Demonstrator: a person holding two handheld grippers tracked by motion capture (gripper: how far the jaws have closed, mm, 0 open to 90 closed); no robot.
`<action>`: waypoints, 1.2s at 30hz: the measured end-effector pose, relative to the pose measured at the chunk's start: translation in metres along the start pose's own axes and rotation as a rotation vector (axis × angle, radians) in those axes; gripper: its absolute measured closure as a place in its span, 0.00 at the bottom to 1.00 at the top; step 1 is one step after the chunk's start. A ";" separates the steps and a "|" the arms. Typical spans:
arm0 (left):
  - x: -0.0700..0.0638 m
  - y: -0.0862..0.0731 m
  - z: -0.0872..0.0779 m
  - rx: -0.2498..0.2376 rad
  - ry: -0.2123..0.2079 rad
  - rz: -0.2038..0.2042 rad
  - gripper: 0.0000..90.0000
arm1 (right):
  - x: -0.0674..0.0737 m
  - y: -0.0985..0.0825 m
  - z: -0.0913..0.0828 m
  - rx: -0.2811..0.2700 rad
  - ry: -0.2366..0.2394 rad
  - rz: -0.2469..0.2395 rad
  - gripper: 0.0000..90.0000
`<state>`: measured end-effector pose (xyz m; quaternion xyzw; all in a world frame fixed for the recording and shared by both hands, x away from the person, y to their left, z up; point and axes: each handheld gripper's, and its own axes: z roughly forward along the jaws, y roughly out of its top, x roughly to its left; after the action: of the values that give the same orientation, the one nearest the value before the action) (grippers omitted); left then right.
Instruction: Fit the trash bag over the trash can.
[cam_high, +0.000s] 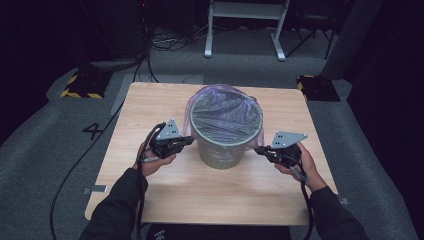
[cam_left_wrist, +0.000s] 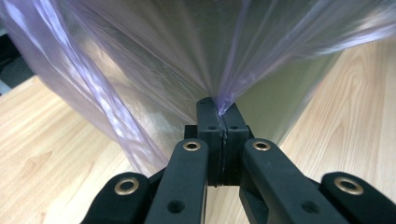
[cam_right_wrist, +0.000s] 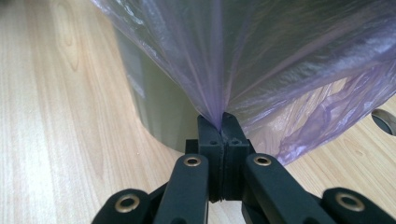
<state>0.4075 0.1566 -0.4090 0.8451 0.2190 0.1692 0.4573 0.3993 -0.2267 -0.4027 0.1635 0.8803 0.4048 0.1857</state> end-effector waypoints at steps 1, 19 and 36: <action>-0.001 -0.001 0.001 0.001 -0.005 -0.003 0.99 | 0.001 0.000 0.000 0.002 0.003 -0.001 1.00; -0.002 -0.021 0.007 0.087 -0.018 0.016 0.96 | 0.006 -0.017 0.011 0.077 0.082 0.013 1.00; 0.015 -0.044 -0.024 0.045 0.027 -0.117 0.33 | -0.005 -0.038 -0.007 0.024 0.061 0.107 0.55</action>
<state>0.3988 0.2026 -0.4321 0.8387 0.2778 0.1486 0.4442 0.3957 -0.2569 -0.4269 0.2000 0.8805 0.4082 0.1348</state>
